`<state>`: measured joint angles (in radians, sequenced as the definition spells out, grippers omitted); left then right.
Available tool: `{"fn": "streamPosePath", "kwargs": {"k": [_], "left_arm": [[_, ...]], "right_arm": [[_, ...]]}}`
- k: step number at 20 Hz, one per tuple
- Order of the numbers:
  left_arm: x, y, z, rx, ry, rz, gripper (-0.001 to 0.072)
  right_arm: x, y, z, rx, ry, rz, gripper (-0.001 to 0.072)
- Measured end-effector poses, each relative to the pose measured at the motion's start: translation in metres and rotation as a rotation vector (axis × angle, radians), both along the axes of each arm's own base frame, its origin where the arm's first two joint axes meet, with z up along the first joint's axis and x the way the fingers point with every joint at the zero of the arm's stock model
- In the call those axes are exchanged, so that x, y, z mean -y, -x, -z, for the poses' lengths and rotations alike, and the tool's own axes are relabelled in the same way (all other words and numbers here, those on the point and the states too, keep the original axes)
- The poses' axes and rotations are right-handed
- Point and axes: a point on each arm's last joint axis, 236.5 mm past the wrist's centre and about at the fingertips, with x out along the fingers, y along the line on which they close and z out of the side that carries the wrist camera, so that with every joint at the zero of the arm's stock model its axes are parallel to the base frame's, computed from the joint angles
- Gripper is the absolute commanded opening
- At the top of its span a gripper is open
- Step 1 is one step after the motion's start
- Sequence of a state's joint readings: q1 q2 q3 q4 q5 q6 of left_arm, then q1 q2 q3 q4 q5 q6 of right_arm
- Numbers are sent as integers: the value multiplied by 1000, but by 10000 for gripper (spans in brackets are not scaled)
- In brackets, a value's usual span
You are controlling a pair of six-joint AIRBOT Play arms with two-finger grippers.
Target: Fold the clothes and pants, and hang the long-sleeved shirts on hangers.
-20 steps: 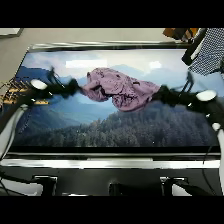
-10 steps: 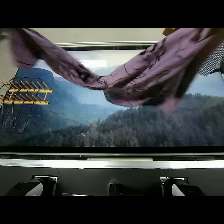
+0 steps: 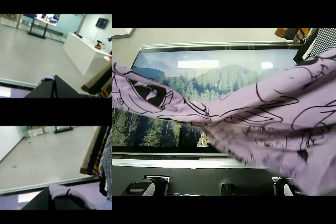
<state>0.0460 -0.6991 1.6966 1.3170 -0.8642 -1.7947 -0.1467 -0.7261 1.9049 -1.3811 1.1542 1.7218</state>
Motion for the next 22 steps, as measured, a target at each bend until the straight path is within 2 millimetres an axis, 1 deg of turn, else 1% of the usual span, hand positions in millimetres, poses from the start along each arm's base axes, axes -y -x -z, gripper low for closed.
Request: {"fn": "streamPosePath", "kwargs": {"k": [1, 2, 3, 5, 7, 8, 9, 10, 11, 12, 13, 14, 15, 16, 17, 18, 19, 20, 22], "left_arm": [[-2, -8, 8, -26, 10, -8, 22], [-4, -20, 20, -60, 17, -13, 21], [-6, -36, 36, -111, 28, -17, 21], [-9, -70, 75, -216, 36, -24, 21], [-11, -105, 122, -338, 50, -27, 22], [-11, -122, 151, -410, 54, -27, 21], [-11, -136, 179, -482, 59, -26, 22], [-10, -149, 210, -559, 71, -26, 21], [-10, -160, 243, -641, 85, -26, 22], [-9, -169, 272, -710, 95, -27, 21], [-8, -176, 300, -780, 108, -26, 22], [-7, -182, 330, -851, 118, -24, 22], [-5, -185, 355, -913, 129, -21, 22], [-4, -188, 377, -969, 138, -17, 21], [-3, -190, 395, -1013, 144, -15, 21], [-2, -190, 412, -1055, 150, -14, 22], [-2, -191, 422, -1080, 156, -15, 22], [-5, -191, 430, -1100, 160, -19, 23], [-11, -187, 441, -1143, 172, -30, 23]], "right_arm": [[2, -15, 3, -13, -17, 0, 42], [3, -39, 8, -34, -42, -12, 42], [2, -65, 15, -54, -72, -34, 42], [-9, -130, 31, -81, -172, -121, 42], [-28, -204, 62, -125, -309, -240, 42], [-38, -237, 81, -149, -370, -288, 42], [-51, -271, 109, -198, -429, -331, 42], [-66, -299, 144, -263, -470, -363, 42], [-83, -325, 185, -343, -502, -391, 43], [-101, -344, 224, -420, -522, -413, 54], [-120, -358, 267, -507, -535, -436, 99], [-136, -366, 305, -586, -540, -453, 107], [-150, -370, 341, -668, -540, -470, 165], [-160, -370, 367, -730, -539, -483, 174], [-165, -368, 386, -779, -531, -491, 221], [-163, -364, 400, -823, -513, -491, 460], [-157, -358, 409, -865, -490, -490, 625], [-145, -351, 411, -895, -463, -483, 624], [-105, -331, 406, -952, -383, -441, 625]]}}
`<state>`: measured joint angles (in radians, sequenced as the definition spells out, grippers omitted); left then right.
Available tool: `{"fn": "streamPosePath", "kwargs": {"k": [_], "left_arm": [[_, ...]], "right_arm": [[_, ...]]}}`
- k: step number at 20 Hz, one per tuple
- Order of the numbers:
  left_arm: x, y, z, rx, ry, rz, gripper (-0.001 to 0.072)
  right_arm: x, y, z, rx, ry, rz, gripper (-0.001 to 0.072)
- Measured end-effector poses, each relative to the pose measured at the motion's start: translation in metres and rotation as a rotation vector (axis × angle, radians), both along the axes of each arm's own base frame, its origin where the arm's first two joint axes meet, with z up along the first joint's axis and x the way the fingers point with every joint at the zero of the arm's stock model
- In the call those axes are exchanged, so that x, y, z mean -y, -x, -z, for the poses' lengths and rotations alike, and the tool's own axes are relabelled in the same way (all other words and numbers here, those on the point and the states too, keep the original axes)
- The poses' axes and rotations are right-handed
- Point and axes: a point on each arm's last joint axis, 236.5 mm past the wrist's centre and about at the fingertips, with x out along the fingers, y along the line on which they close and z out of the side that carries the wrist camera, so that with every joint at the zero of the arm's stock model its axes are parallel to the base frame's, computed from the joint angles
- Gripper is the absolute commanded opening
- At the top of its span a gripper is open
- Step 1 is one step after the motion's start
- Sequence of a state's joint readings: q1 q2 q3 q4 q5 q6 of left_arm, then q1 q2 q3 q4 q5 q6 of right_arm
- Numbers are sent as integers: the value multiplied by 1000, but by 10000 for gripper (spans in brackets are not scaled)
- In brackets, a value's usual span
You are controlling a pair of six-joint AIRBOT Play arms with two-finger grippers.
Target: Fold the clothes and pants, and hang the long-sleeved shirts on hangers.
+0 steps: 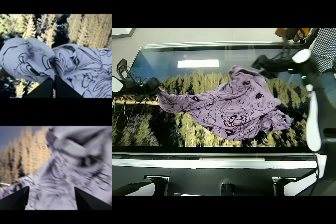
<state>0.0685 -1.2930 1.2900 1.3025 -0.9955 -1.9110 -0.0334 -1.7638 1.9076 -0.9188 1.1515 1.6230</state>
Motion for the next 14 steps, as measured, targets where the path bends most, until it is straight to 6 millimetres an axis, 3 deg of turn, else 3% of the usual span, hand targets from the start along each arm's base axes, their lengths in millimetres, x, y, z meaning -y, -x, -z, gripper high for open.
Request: {"fn": "streamPosePath", "kwargs": {"k": [3, 4, 6, 8, 10, 14], "left_arm": [[-8, 12, 14, -69, -11, 22, 23], [-9, 17, 18, -90, -15, 36, 24], [-8, 25, 27, -126, -9, 58, 24], [-3, 34, 40, -165, 14, 72, 24], [5, 44, 54, -202, 54, 77, 23], [16, 61, 81, -265, 113, 72, 24]], "right_arm": [[77, 46, -18, -56, 173, 21, 629], [101, 64, -23, -80, 209, 48, 660], [137, 105, -22, -143, 249, 107, 665], [147, 153, -5, -227, 246, 141, 683], [144, 195, 24, -307, 223, 174, 684], [111, 259, 96, -432, 85, 246, 683]]}}
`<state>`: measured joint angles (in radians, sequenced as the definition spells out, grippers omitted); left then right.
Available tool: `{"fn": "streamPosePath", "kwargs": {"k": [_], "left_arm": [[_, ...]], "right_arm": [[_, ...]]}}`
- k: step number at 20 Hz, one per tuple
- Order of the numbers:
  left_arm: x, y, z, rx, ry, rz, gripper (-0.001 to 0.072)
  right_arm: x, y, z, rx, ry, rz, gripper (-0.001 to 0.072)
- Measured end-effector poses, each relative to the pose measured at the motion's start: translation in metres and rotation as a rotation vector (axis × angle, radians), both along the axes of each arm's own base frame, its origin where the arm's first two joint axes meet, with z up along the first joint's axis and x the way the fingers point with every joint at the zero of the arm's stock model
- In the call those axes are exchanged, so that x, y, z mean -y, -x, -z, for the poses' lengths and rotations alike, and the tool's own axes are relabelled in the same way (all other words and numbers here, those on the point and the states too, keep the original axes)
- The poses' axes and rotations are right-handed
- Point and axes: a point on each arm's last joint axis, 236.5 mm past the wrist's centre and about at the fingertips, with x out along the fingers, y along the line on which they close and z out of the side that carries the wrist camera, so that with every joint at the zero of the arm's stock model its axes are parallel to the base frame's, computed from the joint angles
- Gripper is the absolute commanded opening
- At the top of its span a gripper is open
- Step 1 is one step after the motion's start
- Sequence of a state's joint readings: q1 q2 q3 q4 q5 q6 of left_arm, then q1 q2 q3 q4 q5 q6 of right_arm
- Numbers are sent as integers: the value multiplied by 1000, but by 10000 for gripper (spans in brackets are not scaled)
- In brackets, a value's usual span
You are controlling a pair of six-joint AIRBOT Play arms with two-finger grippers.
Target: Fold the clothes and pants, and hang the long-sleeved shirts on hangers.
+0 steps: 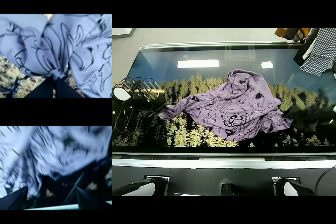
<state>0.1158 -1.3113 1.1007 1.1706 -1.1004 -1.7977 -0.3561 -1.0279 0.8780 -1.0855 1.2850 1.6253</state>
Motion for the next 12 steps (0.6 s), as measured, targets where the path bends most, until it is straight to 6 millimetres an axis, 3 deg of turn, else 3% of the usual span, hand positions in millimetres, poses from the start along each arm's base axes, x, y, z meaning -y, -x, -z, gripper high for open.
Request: {"fn": "streamPosePath", "kwargs": {"k": [4, 9, 10, 11, 12], "left_arm": [[4, 7, 10, -24, 21, -5, 23], [6, 8, 13, -26, 28, -11, 24], [5, 7, 13, -24, 28, -12, 23], [5, 6, 12, -20, 28, -14, 23], [5, 6, 12, -17, 28, -16, 24]], "right_arm": [[-22, 23, 54, -34, -102, 102, 681], [-34, 10, 83, 5, -196, 176, 646], [-36, 5, 87, 14, -213, 186, 606], [-36, 1, 91, 21, -224, 196, 518], [-36, -2, 95, 25, -232, 204, 365]]}}
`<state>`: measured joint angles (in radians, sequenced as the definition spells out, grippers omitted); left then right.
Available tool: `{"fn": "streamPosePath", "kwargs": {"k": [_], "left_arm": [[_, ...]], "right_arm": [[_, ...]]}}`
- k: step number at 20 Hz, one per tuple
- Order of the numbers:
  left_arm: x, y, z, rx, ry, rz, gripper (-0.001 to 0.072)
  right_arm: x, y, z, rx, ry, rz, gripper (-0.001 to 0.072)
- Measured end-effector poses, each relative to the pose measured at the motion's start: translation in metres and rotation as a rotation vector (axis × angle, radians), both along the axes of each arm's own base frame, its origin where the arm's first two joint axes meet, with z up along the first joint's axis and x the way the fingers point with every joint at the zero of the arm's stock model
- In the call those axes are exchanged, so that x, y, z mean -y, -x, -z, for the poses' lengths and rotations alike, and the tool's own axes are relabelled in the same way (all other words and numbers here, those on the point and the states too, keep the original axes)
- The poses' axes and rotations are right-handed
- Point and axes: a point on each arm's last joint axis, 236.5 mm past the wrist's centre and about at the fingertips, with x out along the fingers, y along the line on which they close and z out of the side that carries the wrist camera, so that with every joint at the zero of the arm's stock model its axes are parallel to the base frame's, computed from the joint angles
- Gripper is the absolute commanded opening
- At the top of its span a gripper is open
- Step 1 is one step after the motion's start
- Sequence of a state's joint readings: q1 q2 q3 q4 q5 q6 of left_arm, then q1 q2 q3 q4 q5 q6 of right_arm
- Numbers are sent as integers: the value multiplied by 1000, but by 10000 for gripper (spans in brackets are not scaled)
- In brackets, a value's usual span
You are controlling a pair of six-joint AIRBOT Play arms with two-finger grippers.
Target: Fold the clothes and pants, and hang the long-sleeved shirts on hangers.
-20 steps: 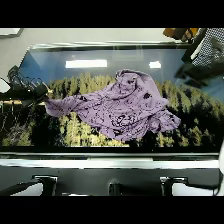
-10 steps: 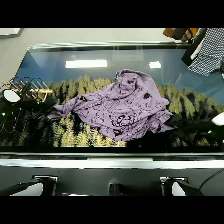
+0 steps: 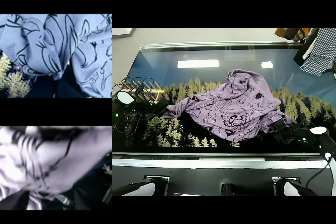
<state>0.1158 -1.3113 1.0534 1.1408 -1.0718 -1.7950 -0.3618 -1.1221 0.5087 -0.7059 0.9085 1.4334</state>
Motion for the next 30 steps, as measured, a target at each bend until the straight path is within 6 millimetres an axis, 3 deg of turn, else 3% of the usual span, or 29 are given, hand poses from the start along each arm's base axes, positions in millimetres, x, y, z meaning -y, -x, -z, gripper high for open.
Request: {"fn": "streamPosePath", "kwargs": {"k": [1, 3, 5, 7, 9, 11, 13, 15, 17, 19, 20, 22, 25, 27, 30], "left_arm": [[0, -1, 0, 2, 0, -1, 24], [-1, -2, 0, 8, -1, -4, 24], [-1, -3, -1, 12, -2, -5, 23], [-1, -7, -7, 29, -4, -6, 22], [-3, -19, -28, 88, -11, -6, 22], [-6, -39, -71, 197, -24, -7, 22], [-10, -59, -134, 350, -49, -7, 22], [-16, -69, -213, 532, -97, -6, 22], [-26, -61, -302, 730, -176, -21, 22], [-40, -35, -379, 895, -256, -74, 22], [-50, -15, -415, 970, -301, -117, 22], [-69, 31, -469, 1089, -379, -220, 22], [-93, 107, -521, 1210, -464, -364, 23], [-104, 148, -539, 1260, -506, -433, 22], [-118, 190, -551, 1296, -548, -518, 22]], "right_arm": [[1, -2, 4, 2, -3, 8, 181], [4, -9, 7, 16, 0, 26, 42], [8, -20, -1, 53, 12, 35, 41], [18, -45, -32, 145, 43, 39, 41], [28, -78, -89, 273, 81, 31, 41], [37, -109, -167, 429, 125, 12, 41], [44, -131, -264, 614, 193, 1, 41], [50, -135, -366, 802, 292, 5, 41], [56, -116, -465, 982, 426, 36, 41], [65, -77, -547, 1122, 582, 105, 41], [71, -51, -582, 1181, 662, 165, 41], [85, 3, -629, 1250, 801, 296, 41], [103, 81, -664, 1278, 956, 474, 41], [110, 120, -677, 1288, 1015, 566, 41], [118, 150, -681, 1280, 1023, 659, 41]]}}
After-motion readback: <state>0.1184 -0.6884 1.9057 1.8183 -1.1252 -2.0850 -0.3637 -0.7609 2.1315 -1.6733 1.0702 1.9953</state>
